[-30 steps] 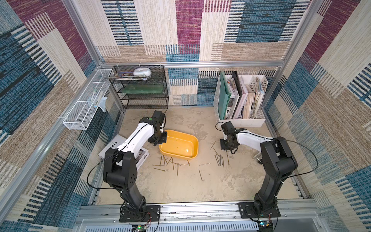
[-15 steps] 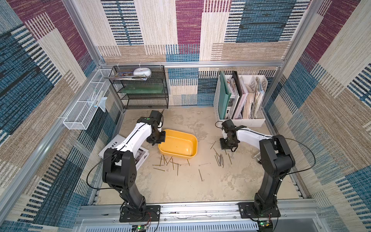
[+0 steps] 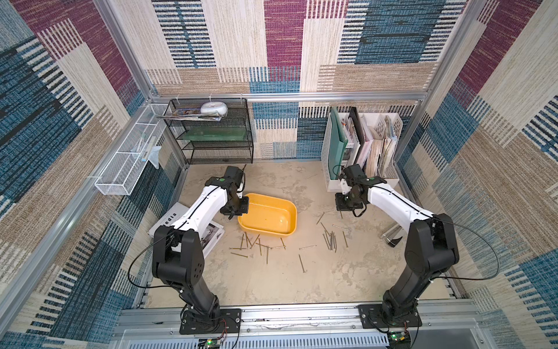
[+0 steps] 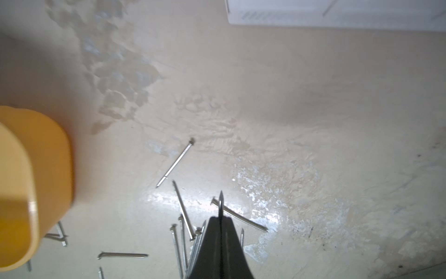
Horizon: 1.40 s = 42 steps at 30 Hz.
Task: Put the nails on the desktop into the storage box
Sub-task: Pick up the nail from the center of the board, then place the nail in the storage box.
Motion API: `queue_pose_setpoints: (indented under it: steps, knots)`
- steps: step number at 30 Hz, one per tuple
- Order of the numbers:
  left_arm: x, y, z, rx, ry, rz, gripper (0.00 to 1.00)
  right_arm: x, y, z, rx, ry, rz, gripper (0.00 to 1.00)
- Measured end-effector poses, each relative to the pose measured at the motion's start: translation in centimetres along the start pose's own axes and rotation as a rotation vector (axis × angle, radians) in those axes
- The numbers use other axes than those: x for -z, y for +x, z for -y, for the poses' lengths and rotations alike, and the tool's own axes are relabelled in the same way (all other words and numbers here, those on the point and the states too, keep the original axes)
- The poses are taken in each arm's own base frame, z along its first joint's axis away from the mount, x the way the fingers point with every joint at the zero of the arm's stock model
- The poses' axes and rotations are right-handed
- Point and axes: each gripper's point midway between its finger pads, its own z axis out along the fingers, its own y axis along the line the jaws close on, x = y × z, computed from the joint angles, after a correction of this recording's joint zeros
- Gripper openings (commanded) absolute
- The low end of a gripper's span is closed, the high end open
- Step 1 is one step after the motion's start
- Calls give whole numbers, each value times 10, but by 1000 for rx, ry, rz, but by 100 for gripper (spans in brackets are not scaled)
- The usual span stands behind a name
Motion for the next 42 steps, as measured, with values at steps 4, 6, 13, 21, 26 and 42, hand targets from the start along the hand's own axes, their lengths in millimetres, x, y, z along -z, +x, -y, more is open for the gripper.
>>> queue_pose_setpoints:
  steps: [4,6,13,21,26,42]
  knots:
    - [0,0,0,0,-3,1,0,29,-18,-43,-18,-150,93,0]
    - [0,0,-1,0,-7,2,0,37,-20,-83,-13,-273,122,0]
    - [-4,0,1,-13,-26,-3,0,34,-20,-214,-17,-620,113,0]
    - [-6,0,0,-20,-47,-4,0,-21,-8,-278,-51,-721,11,0]
    - [-6,0,-1,-18,-50,-4,0,-41,9,-294,-81,-727,-41,0]
    - [-6,0,-1,-18,-48,-4,0,-89,19,-281,-217,-640,-44,34]
